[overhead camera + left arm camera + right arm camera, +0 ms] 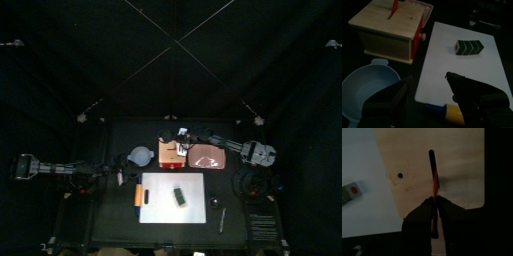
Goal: Place sushi on board then cut the sushi with the knife then place the pieces on the plate
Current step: Grasp knife edge with left hand
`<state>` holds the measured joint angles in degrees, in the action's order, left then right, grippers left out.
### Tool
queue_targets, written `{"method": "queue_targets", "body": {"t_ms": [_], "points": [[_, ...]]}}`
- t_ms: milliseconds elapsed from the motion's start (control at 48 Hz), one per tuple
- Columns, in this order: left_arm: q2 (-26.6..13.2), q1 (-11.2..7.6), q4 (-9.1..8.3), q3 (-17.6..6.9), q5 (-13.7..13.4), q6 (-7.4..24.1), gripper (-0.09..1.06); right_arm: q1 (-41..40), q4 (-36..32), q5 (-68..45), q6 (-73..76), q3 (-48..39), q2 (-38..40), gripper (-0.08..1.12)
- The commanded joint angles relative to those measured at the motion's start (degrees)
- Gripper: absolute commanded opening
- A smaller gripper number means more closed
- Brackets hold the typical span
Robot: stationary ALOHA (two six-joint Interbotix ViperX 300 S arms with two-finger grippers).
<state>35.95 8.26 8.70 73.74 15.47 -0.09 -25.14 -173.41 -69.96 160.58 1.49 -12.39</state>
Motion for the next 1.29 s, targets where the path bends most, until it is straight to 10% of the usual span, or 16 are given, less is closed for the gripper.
{"method": "queue_targets", "body": {"t_ms": [21, 1292], "points": [[0.0, 0.26, 0.09, -0.7, 0.4, 0.0, 0.91, 0.2, 0.1, -0.4, 0.0, 1.5, 1.3, 0.44], [0.0, 0.62, 0.09, -0.7, 0.3, 0.1, 0.91, 0.3, -2.7, -10.5, 0.5, 14.7, 4.0, 0.44]]}}
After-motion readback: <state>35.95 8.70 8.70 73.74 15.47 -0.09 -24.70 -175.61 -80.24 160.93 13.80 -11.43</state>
